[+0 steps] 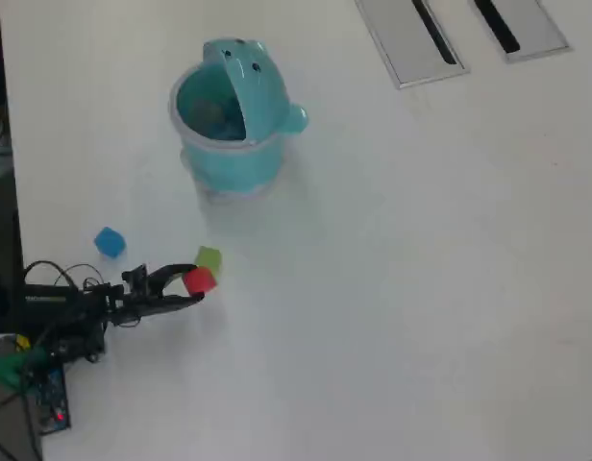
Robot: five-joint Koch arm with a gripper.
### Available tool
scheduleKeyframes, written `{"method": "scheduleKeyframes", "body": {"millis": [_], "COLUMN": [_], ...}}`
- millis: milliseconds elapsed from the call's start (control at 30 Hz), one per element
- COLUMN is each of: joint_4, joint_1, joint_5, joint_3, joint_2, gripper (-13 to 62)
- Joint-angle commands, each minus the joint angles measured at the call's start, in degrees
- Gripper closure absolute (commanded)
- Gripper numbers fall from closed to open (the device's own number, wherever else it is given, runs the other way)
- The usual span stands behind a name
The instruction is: Grasp RGB lego blocks and put them in the bin one by one.
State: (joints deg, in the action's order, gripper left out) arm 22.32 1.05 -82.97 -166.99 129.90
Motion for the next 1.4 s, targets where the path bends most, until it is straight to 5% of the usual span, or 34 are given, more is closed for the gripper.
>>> {"method": "scheduleKeyframes", "body": {"millis": [0, 733, 1367], "joint_4": [7.3, -1.9, -1.2], "joint_1": [2.8, 27.9, 38.1], "joint_5": [1.6, -3.8, -11.5], "joint_3": [2.5, 31.8, 56.2], "joint_2": [3.7, 4.0, -22.5], "gripper": [45.4, 45.3, 45.3]}}
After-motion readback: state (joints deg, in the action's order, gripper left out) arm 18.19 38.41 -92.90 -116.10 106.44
